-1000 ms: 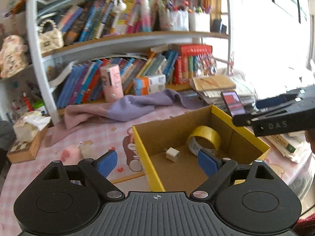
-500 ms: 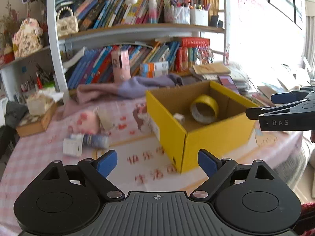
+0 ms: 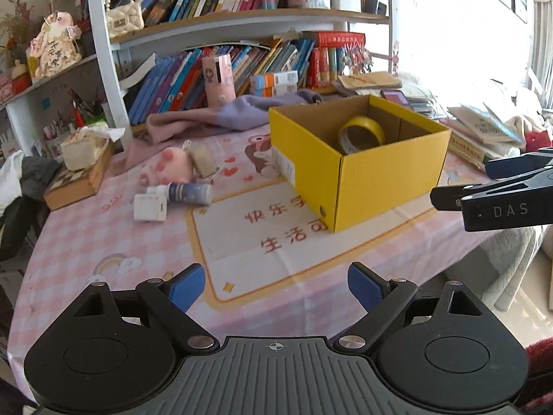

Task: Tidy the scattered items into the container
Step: 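Lift both open tools up out of the yellow box, then move both open tools toward the spray bottle and white charger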

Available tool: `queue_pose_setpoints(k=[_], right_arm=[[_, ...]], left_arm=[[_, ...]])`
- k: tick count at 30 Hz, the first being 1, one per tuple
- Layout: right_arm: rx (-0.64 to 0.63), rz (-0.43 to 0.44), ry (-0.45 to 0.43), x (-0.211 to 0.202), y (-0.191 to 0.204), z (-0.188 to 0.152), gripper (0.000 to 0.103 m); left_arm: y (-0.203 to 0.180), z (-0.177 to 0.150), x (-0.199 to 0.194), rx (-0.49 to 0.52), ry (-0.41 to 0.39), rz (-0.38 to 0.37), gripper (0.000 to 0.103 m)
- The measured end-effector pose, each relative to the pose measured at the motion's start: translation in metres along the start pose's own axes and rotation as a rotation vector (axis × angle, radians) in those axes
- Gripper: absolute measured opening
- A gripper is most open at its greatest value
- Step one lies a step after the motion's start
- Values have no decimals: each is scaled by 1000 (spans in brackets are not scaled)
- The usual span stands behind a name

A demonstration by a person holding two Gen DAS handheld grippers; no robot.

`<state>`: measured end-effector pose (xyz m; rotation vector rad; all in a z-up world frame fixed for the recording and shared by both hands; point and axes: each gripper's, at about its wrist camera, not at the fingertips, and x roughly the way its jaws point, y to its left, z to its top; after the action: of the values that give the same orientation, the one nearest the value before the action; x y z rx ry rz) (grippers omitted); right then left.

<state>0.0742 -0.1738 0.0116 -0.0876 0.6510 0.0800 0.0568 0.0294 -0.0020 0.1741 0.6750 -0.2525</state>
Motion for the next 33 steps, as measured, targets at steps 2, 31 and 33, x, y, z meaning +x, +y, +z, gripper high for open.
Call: queue_pose_setpoints(k=[2,31,33], right_arm=[[14,42,21,0,5,-1,87],[-191,233,26,0,98,13,70],[-194,239,26,3,100,15,67]], left_arm=[[3,-3,-3,-3,6,4,92],[66,-31,-25,-176,24,96,96],[70,-31,-22,-183,26,97,96]])
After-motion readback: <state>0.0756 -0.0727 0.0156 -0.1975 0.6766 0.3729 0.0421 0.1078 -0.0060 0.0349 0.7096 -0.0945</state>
